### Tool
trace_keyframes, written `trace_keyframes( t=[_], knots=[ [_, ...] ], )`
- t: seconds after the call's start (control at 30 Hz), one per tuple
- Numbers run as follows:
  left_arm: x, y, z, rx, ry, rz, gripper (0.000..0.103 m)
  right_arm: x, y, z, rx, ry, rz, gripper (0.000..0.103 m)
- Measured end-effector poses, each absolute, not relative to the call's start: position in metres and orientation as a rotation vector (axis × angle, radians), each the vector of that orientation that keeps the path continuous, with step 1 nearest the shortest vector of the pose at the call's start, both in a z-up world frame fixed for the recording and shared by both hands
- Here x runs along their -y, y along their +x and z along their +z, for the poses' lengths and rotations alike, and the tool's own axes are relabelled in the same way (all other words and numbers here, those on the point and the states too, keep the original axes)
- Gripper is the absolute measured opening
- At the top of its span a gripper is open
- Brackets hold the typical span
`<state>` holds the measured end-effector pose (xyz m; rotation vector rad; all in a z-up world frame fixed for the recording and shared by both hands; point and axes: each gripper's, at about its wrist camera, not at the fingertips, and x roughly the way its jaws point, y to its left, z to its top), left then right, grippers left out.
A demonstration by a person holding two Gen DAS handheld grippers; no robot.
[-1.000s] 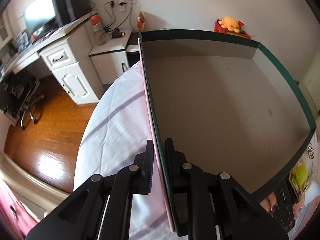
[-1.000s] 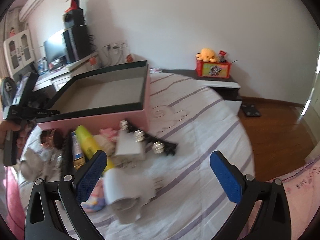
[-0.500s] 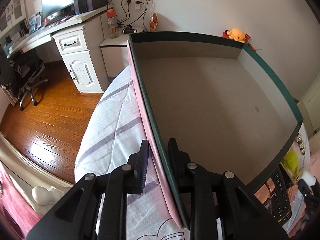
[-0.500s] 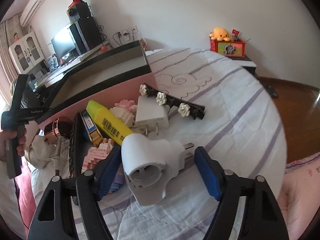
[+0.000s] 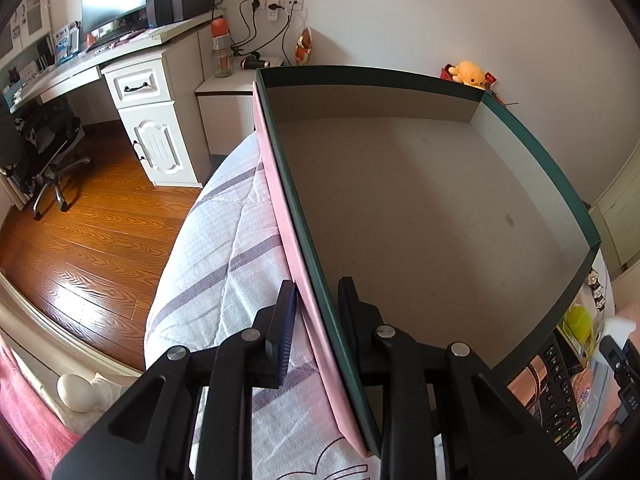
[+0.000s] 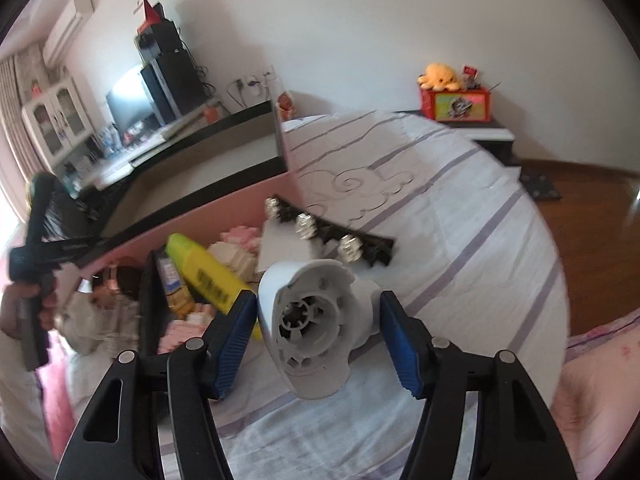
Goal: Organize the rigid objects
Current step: 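Carry the adapter into the pink box and open the right tool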
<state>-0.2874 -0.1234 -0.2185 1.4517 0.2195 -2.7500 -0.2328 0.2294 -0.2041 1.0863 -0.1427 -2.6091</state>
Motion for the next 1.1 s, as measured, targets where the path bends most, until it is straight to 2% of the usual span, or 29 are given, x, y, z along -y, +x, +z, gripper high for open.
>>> trace_keyframes(
  t=[0.37, 0.63, 0.87, 1.1],
  knots=[
    [0.122, -0.292, -0.217, -0.181, 1.47, -2.765, 0.024, -0.233, -0.253, -0.164, -0.01, 0.962, -2.723, 0.064],
    [0.117, -0.304, -0.214, 0.033, 1.536, -2.807, 0.028, -0.213, -0.284, -0.136, -0.057, 0.863, -2.738, 0.064],
    [0.118, -0.315, -0.212, 0.192, 1.613, -2.837, 0.03, -0.168, -0.308, -0.137, -0.154, 0.855, -2.667, 0.064],
    [0.117, -0.319, -0.211, 0.212, 1.62, -2.845, 0.03, -0.137, -0.324, -0.149, -0.207, 0.893, -2.599, 0.064]
  ],
)
